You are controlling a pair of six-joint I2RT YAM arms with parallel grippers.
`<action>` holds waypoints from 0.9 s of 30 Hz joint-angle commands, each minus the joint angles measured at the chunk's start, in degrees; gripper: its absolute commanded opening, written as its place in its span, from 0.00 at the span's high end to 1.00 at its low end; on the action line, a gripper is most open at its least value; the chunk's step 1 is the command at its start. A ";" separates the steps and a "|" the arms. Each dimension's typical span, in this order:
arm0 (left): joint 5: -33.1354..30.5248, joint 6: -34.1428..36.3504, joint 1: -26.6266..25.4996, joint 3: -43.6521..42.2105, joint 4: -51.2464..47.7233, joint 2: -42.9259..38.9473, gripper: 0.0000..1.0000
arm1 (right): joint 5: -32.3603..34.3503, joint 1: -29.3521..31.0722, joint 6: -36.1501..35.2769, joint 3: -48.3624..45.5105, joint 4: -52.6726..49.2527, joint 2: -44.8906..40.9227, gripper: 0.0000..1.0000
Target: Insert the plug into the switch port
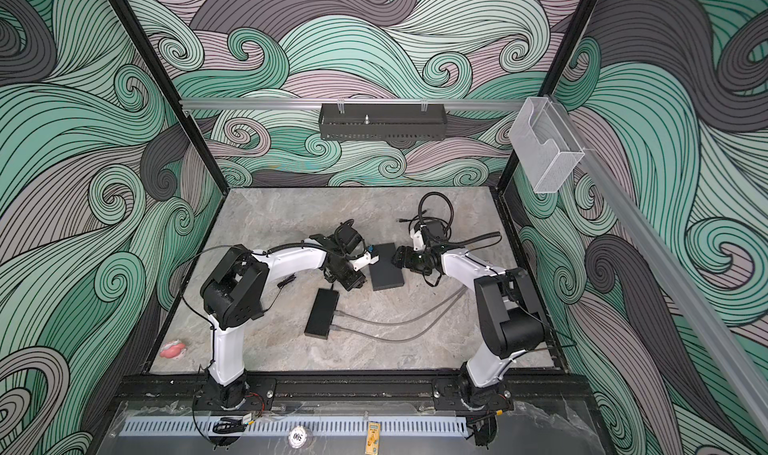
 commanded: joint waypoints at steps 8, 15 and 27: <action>-0.92 -0.56 -0.98 3.01 -0.31 2.38 1.00 | -3.40 0.12 1.36 -0.01 1.90 1.66 0.25; -1.40 -0.62 -1.84 4.59 -0.21 3.40 1.00 | -5.31 0.12 2.78 0.21 2.47 3.38 0.25; 0.11 0.03 -2.18 4.11 0.46 3.98 1.00 | -6.60 0.14 2.97 0.71 2.61 5.02 0.25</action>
